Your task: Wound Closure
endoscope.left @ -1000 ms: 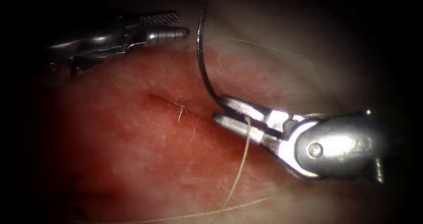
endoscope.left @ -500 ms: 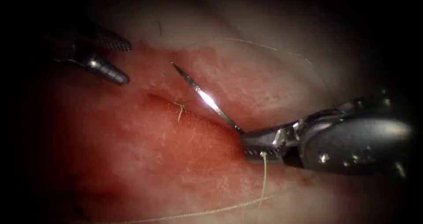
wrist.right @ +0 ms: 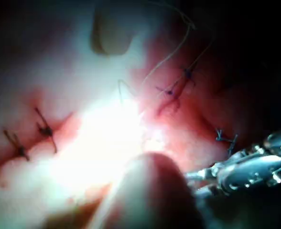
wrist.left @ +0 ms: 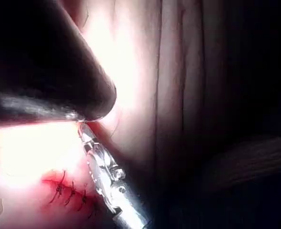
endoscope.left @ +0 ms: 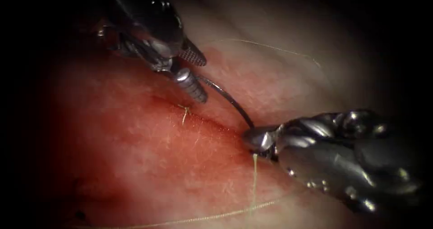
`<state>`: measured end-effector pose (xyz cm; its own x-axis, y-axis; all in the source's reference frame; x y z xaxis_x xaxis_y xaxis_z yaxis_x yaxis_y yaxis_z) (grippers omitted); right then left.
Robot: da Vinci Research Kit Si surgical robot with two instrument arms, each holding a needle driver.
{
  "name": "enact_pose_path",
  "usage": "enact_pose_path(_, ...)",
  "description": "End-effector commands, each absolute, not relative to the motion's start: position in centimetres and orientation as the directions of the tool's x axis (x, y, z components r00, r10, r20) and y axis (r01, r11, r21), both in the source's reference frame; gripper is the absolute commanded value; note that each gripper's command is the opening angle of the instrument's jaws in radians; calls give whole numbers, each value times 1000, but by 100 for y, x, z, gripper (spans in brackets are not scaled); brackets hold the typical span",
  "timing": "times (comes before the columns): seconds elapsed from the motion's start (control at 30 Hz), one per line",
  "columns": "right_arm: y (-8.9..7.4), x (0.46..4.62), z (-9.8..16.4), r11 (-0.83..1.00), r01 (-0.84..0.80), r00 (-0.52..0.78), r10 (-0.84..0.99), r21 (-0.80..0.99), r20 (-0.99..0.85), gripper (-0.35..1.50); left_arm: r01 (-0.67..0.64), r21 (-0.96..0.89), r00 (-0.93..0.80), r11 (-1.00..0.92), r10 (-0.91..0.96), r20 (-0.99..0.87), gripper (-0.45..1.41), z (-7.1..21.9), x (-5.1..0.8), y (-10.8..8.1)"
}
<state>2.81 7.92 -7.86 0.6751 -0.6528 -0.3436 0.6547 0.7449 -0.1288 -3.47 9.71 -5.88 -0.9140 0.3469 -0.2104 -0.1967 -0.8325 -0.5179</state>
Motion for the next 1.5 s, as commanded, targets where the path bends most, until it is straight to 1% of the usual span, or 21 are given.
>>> enact_pose_path(0.03,790,294,-782,736,663,668,-663,-134,-339,-35,-187,-522,-922,-832,332,-199,72,-583,-354,969)
enact_pose_path(0.1,788,299,-782,724,675,673,-684,-144,-281,-35,-165,-523,-938,-836,297,-180,73,-580,-354,967)
enact_pose_path(0.43,776,303,-784,718,678,669,-691,-157,-275,-35,-155,-491,-953,-857,261,-156,75,-556,-376,975)
enact_pose_path(0.7,777,308,-786,716,678,667,-694,-167,-271,-35,-92,-511,-980,-855,169,-106,69,-548,-366,961)
enact_pose_path(0.77,775,309,-787,718,675,666,-693,-172,-277,-35,-86,-523,-979,-848,169,-113,57,-546,-367,962)
enact_pose_path(0.8,774,309,-788,717,675,664,-693,-173,-280,-35,-76,-549,-977,-832,172,-127,34,-545,-369,964)
enact_pose_path(0.83,773,309,-789,716,676,663,-694,-174,-281,-35,-41,-575,-975,-817,159,-156,-11,-543,-371,966)
enact_pose_path(0.87,773,309,-789,716,676,663,-694,-174,-281,-35,-35,-578,-975,-816,156,-161,-26,-544,-372,967)
enact_pose_path(0.9,773,309,-789,716,676,663,-694,-174,-281,-35,-35,-578,-975,-816,156,-161,-26,-544,-372,967)
enact_pose_path(0.97,772,310,-790,716,676,663,-694,-174,-281,-35,-7,-588,-975,-809,136,-176,-35,-547,-376,965)
enact_pose_path(1.03,773,310,-789,719,673,666,-691,-174,-280,-35,-66,-602,-975,-796,180,-131,-35,-549,-376,963)
enact_pose_path(1.07,774,310,-789,727,659,674,-685,-193,-277,-10,-127,-612,-970,-781,228,-89,-35,-550,-376,963)
enact_pose_path(1.1,774,310,-790,739,640,687,-673,-209,-276,24,-160,-615,-965,-772,254,-67,-35,-550,-375,963)
enact_pose_path(1.13,776,311,-791,789,565,739,-613,-240,-277,96,-208,-620,-956,-757,291,-35,-35,-550,-373,963)
enact_pose_path(1.17,777,311,-791,808,533,760,-587,-250,-277,109,-240,-622,-949,-745,316,-13,-35,-550,-372,964)
enact_pose_path(1.23,784,311,-795,845,459,806,-526,-274,-270,124,-286,-625,-936,-727,352,20,-35,-551,-369,965)
enact_pose_path(1.27,786,309,-797,857,433,821,-502,-278,-271,124,-314,-625,-924,-715,380,30,-35,-551,-369,966)
enact_pose_path(1.3,789,306,-801,887,358,855,-437,-292,-278,118,-348,-625,-904,-699,428,24,-35,-552,-367,966)
enact_pose_path(1.37,794,303,-805,915,275,880,-363,-295,-307,121,-351,-626,-898,-696,440,14,-35,-552,-364,966)
enact_pose_path(1.4,797,299,-807,937,185,880,-293,-297,-375,138,-352,-627,-894,-695,449,4,-35,-553,-358,964)
enact_pose_path(1.5,796,293,-807,961,100,864,-212,-258,-457,146,-342,-632,-890,-696,455,-19,-35,-555,-347,965)
